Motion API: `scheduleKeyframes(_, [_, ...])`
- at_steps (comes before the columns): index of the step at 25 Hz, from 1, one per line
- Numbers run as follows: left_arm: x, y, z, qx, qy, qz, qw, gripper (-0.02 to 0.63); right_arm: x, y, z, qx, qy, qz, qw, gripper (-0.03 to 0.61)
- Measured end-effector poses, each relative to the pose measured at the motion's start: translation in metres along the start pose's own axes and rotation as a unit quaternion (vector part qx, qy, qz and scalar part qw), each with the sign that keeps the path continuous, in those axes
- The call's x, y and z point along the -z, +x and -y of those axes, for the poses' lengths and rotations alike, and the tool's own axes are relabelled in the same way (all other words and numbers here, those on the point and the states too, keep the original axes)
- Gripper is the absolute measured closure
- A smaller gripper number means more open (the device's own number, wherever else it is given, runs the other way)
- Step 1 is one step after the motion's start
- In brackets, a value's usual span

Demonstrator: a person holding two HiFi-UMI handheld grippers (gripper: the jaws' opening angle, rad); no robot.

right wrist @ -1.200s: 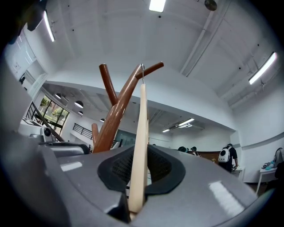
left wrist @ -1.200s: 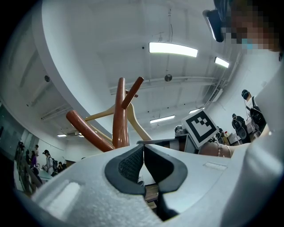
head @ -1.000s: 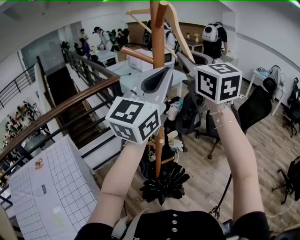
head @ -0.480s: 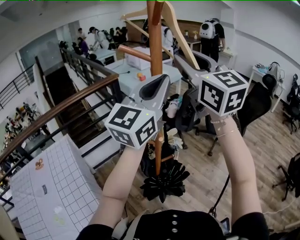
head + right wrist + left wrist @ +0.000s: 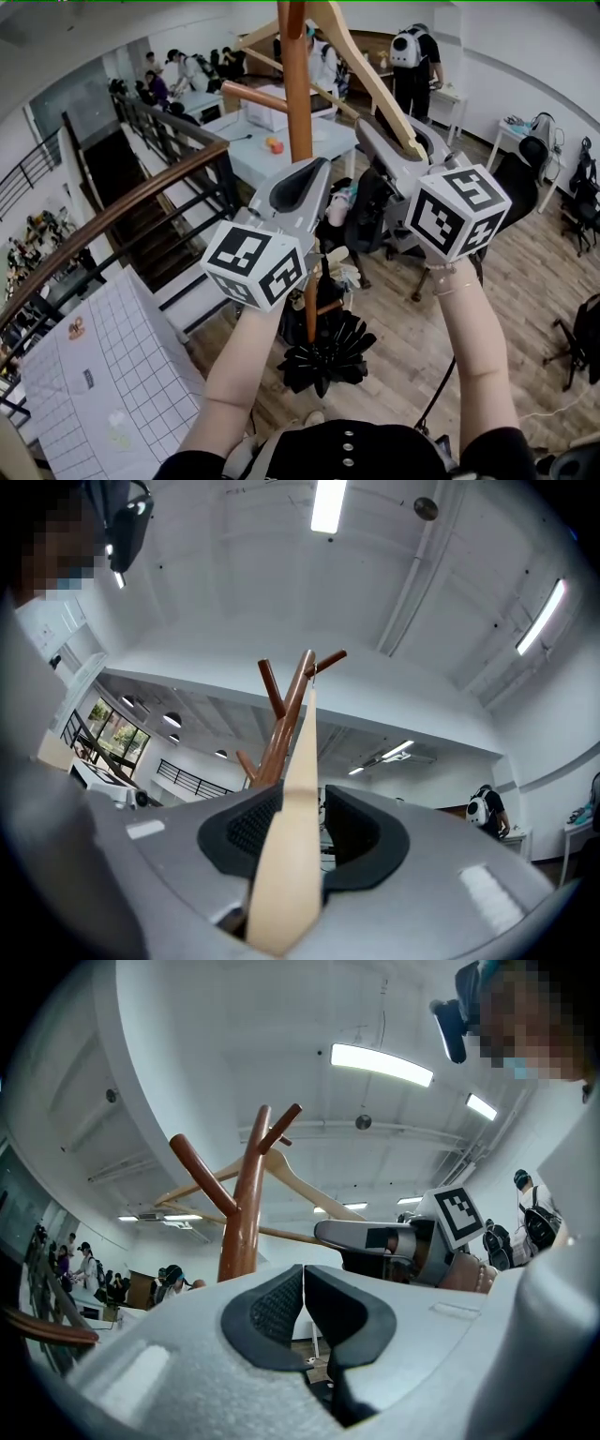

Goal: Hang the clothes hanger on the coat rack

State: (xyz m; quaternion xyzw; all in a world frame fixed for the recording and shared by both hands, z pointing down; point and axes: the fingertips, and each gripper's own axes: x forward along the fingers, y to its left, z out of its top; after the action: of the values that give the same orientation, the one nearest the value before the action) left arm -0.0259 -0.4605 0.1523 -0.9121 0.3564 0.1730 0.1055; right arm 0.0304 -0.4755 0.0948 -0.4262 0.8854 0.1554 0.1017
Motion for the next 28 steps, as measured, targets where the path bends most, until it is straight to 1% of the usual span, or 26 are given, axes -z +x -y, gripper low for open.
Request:
scheduleKeyframes(3, [-0.001,-0.006,0.012,0.011,-0.001,0.005,0.9999,0.617,-0.002,-0.015,-0.003,0.002,-0.004,0.012,1.0,0.459])
scheduleKeyframes(7, [-0.004,-0.014,0.023,0.016,0.004,0.01,0.9998,0.617,-0.008,-0.03,-0.013,-0.012,-0.012,0.026,1.0,0.46])
scheduleKeyframes(11, [0.003,-0.022,0.042,0.033,0.02,0.002,0.9993,0.618,-0.002,-0.048,-0.022,-0.007,-0.028,0.03,0.999,0.5])
scheduleKeyframes(14, [0.015,-0.028,0.05,0.033,0.022,-0.006,0.9992,0.617,0.007,-0.058,-0.03,-0.012,-0.025,0.03,0.999,0.502])
scheduleKeyframes(18, [0.03,-0.037,0.052,0.023,0.007,-0.016,0.9996,0.617,0.022,-0.07,-0.043,-0.026,-0.004,0.028,0.999,0.502])
scheduleKeyframes(21, [0.035,-0.043,0.054,0.022,-0.007,-0.011,0.9997,0.617,0.034,-0.079,-0.05,-0.032,-0.003,0.021,0.999,0.504])
scheduleKeyframes(23, [0.037,-0.047,0.056,0.024,-0.018,-0.002,0.9995,0.617,0.045,-0.085,-0.057,-0.039,-0.009,0.012,0.999,0.522])
scheduleKeyframes(25, [0.041,-0.05,0.06,0.027,-0.027,0.001,0.9993,0.617,0.057,-0.089,-0.064,-0.048,-0.009,0.001,0.999,0.571])
scheduleKeyframes(28, [0.051,-0.056,0.062,0.017,-0.033,-0.008,0.9993,0.617,0.074,-0.097,-0.069,-0.055,0.009,-0.009,0.998,0.577])
